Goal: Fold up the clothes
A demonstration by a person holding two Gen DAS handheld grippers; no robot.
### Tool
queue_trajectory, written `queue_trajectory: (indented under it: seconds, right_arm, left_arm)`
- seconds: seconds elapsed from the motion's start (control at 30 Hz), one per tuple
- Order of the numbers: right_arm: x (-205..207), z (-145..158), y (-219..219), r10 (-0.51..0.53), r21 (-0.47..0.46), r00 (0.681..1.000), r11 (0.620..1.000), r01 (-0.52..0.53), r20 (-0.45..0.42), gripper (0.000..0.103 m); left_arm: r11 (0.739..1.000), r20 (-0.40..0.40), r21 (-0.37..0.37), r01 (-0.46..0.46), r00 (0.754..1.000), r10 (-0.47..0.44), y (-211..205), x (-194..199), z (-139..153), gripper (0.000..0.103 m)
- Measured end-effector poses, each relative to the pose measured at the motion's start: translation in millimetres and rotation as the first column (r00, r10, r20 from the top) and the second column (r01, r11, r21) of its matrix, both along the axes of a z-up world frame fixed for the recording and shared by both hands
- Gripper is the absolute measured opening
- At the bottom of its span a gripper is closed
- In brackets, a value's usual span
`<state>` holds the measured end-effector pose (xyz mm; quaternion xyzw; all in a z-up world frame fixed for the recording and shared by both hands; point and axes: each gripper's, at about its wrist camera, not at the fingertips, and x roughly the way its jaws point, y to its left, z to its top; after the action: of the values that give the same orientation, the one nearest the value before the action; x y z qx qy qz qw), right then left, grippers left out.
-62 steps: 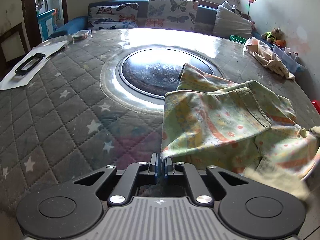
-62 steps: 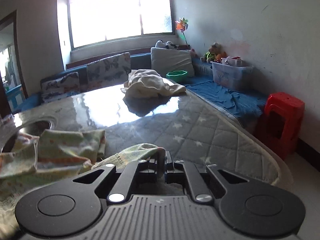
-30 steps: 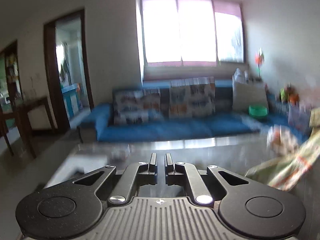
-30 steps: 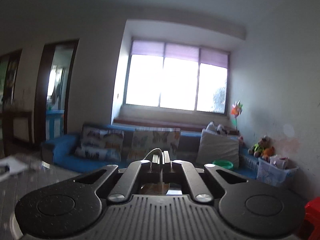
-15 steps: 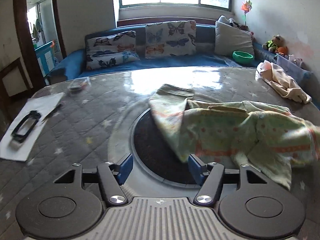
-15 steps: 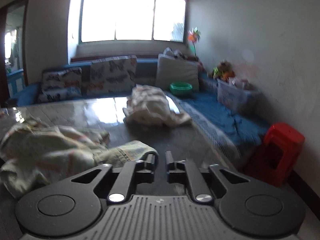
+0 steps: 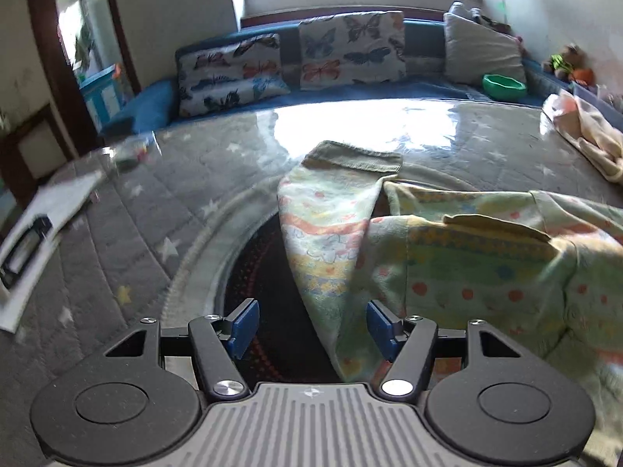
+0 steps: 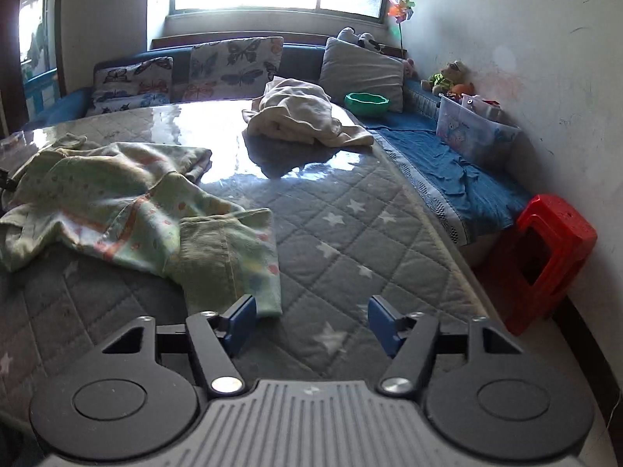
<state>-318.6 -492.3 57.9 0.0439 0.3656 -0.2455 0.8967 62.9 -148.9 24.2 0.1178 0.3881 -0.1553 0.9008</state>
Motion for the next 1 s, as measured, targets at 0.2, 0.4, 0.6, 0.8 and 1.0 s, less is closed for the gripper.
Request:
queue_trajectory:
  seconds: [0.2, 0.4, 0.6, 0.8, 1.0]
  right_arm:
    - [-5.6, 10.2, 5.6, 0.018, 0.008, 0.999, 1.000, -0.019, 0.037, 0.065]
    - [29.3, 13.9, 49.7, 0.243, 0.029, 0.968, 0.969, -0.245, 0.069, 0.056]
    - [84.8, 2.4, 113.0, 0.504, 0.045, 0.862, 0.861, -0.506, 0.049, 0.054]
    - [135.9, -15.0, 167.0, 0.656, 0.023, 0.755, 0.754, -0.656, 0.011, 0.053]
    - [170.0, -32.2, 200.9, 0.721, 0.029, 0.692, 0.693, -0.721, -0.034, 0.017]
  left_arm:
    - [0.999, -0.025, -0.010, -0.035, 0.999, 0.035, -2.9, 11.9, -11.7, 0.063]
    - [0.999, -0.036, -0.012, -0.051, 0.998, 0.050, 0.1, 13.7, -10.8, 0.063]
    - [1.000, -0.031, 0.004, -0.017, 0.999, 0.018, -3.6, 13.0, -8.0, 0.020]
    - [1.000, -0.019, 0.023, 0.003, 1.000, -0.003, -6.4, 10.3, -9.0, 0.011]
    - [1.000, -0.020, 0.015, 0.011, 1.000, -0.011, 5.0, 9.8, -9.1, 0.006]
